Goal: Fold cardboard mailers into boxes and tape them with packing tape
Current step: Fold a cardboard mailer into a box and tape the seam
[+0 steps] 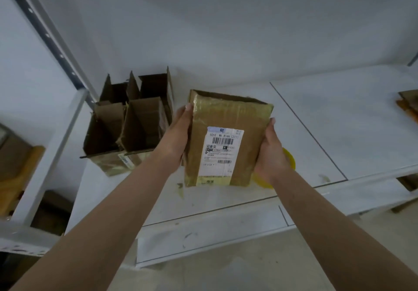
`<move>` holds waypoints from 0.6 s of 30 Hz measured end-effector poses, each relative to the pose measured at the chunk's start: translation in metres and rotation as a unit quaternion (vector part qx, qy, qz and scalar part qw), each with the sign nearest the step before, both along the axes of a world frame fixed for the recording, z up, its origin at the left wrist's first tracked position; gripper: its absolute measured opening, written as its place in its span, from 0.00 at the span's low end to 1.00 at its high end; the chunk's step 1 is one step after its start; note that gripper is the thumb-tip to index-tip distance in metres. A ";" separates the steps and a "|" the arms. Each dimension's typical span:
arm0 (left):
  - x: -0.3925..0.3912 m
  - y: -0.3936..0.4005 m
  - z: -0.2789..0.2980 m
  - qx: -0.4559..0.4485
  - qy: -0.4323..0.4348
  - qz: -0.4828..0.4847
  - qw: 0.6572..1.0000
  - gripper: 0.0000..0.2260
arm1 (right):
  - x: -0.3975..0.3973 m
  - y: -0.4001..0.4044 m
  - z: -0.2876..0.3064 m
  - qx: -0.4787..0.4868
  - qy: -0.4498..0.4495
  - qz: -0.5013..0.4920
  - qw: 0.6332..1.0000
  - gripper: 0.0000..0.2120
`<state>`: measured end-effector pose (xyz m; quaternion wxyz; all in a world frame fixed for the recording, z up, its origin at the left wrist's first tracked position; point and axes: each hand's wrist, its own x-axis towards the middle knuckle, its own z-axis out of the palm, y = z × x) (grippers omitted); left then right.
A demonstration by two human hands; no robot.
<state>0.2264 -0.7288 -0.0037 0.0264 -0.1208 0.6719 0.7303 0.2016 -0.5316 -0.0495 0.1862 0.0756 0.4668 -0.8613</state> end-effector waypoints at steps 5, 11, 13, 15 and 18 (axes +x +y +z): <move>0.004 0.009 -0.026 -0.028 -0.035 0.009 0.999 0.20 | 0.009 0.005 -0.026 0.026 -0.018 0.001 1.000 0.30; -0.004 0.039 -0.037 -0.010 -0.001 -0.024 1.000 0.14 | 0.002 0.044 -0.022 0.124 0.019 -0.053 0.991 0.26; -0.007 0.051 -0.035 -0.013 0.004 -0.039 0.999 0.12 | -0.003 0.060 -0.021 0.134 0.030 -0.055 0.989 0.21; -0.011 0.060 -0.031 0.002 0.015 -0.038 0.999 0.14 | -0.006 0.068 -0.023 0.114 0.028 -0.046 0.992 0.22; -0.011 0.059 -0.024 0.033 0.030 -0.034 0.998 0.19 | -0.003 0.065 -0.018 0.069 0.033 -0.043 0.996 0.23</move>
